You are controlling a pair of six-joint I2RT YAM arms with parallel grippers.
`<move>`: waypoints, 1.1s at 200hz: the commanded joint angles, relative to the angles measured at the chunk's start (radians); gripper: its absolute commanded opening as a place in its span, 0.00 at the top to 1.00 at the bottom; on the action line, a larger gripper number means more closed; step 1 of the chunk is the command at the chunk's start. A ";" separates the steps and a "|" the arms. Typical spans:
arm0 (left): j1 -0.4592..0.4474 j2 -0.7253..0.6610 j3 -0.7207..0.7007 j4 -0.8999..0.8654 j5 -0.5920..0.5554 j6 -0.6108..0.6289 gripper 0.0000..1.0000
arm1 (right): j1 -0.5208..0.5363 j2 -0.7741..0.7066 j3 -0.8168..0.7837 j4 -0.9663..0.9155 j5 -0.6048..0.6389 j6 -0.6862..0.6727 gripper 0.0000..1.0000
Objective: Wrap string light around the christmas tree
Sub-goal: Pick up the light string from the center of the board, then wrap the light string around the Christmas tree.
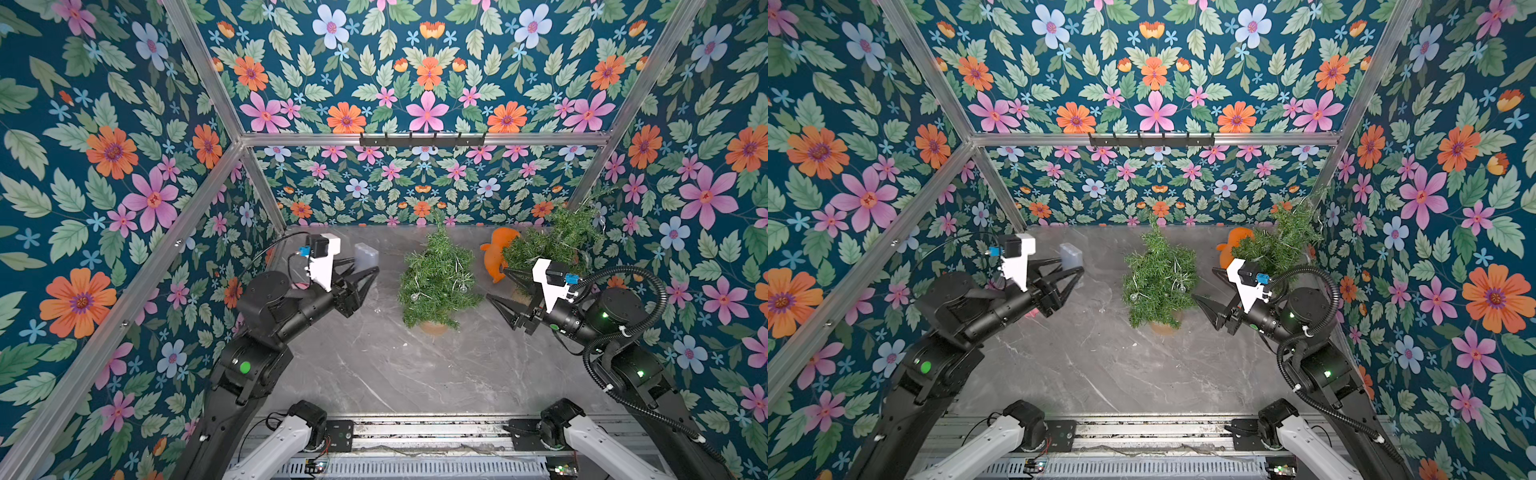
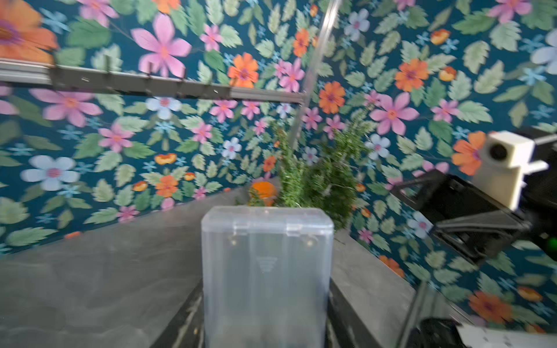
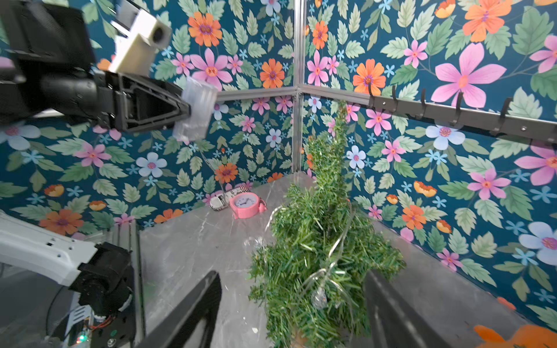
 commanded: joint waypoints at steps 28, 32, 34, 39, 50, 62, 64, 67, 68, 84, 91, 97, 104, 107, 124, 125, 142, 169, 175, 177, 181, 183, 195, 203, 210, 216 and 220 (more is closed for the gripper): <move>-0.064 0.032 -0.073 0.243 0.203 -0.034 1.00 | 0.019 0.096 0.077 0.104 -0.001 0.466 0.28; -0.079 0.037 -0.079 0.257 0.201 -0.036 1.00 | 0.028 0.102 0.076 0.113 0.007 0.490 0.28; -0.086 0.040 -0.082 0.263 0.200 -0.034 1.00 | 0.033 0.104 0.076 0.116 0.012 0.502 0.28; -0.106 0.048 -0.088 0.273 0.198 -0.027 1.00 | 0.047 0.110 0.075 0.122 0.025 0.521 0.28; -0.157 0.073 -0.086 0.274 0.163 0.004 1.00 | 0.087 0.125 0.084 0.117 0.064 0.540 0.32; -0.221 0.103 -0.069 0.238 0.102 0.058 1.00 | 0.131 0.145 0.115 0.069 0.127 0.580 0.32; -0.230 0.108 -0.066 0.232 0.089 0.067 1.00 | 0.136 0.150 0.121 0.060 0.131 0.584 0.33; -0.244 0.114 -0.062 0.225 0.074 0.081 1.00 | 0.143 0.157 0.130 0.049 0.135 0.590 0.33; -0.249 0.116 -0.061 0.222 0.069 0.084 1.00 | 0.145 0.158 0.134 0.046 0.135 0.590 0.33; -0.304 0.143 -0.048 0.202 0.004 0.126 1.00 | 0.180 0.177 0.158 0.015 0.165 0.623 0.35; -0.324 0.153 -0.044 0.195 -0.024 0.143 1.00 | 0.200 0.183 0.162 0.013 0.173 0.629 0.36; -0.341 0.163 -0.039 0.187 -0.047 0.158 1.00 | 0.222 0.189 0.167 0.008 0.178 0.623 0.37; -0.362 0.178 -0.032 0.171 -0.075 0.178 1.00 | 0.247 0.194 0.173 -0.003 0.192 0.615 0.37; -0.370 0.185 -0.027 0.163 -0.088 0.187 1.00 | 0.254 0.196 0.176 -0.007 0.199 0.612 0.37; -0.422 0.224 0.009 0.108 -0.161 0.243 1.00 | 0.316 0.209 0.199 -0.055 0.264 0.583 0.36; -0.424 0.226 0.010 0.105 -0.165 0.246 1.00 | 0.318 0.209 0.201 -0.057 0.269 0.582 0.36; -0.467 0.251 0.036 0.071 -0.241 0.299 1.00 | 0.359 0.223 0.214 -0.084 0.340 0.566 0.37; -0.509 0.274 0.052 0.059 -0.290 0.350 1.00 | 0.388 0.256 0.237 -0.125 0.371 0.550 0.39; -0.517 0.277 0.054 0.059 -0.298 0.358 1.00 | 0.391 0.263 0.245 -0.140 0.383 0.550 0.40; -0.519 0.277 0.054 0.060 -0.301 0.360 1.00 | 0.391 0.265 0.247 -0.144 0.386 0.549 0.41; -0.522 0.278 0.054 0.060 -0.311 0.363 1.00 | 0.393 0.270 0.252 -0.153 0.395 0.547 0.43; -0.524 0.278 0.054 0.061 -0.316 0.366 1.00 | 0.393 0.272 0.254 -0.158 0.399 0.546 0.44; -0.534 0.278 0.055 0.062 -0.341 0.380 1.00 | 0.395 0.279 0.259 -0.170 0.409 0.542 0.47; -0.540 0.278 0.055 0.060 -0.357 0.390 1.00 | 0.397 0.283 0.259 -0.169 0.402 0.542 0.49; -0.545 0.280 0.055 0.061 -0.371 0.396 1.00 | 0.399 0.288 0.261 -0.171 0.392 0.541 0.49; -0.550 0.280 0.055 0.061 -0.377 0.402 1.00 | 0.403 0.294 0.265 -0.177 0.388 0.538 0.49; -0.553 0.279 0.055 0.061 -0.381 0.406 1.00 | 0.406 0.299 0.268 -0.182 0.388 0.538 0.49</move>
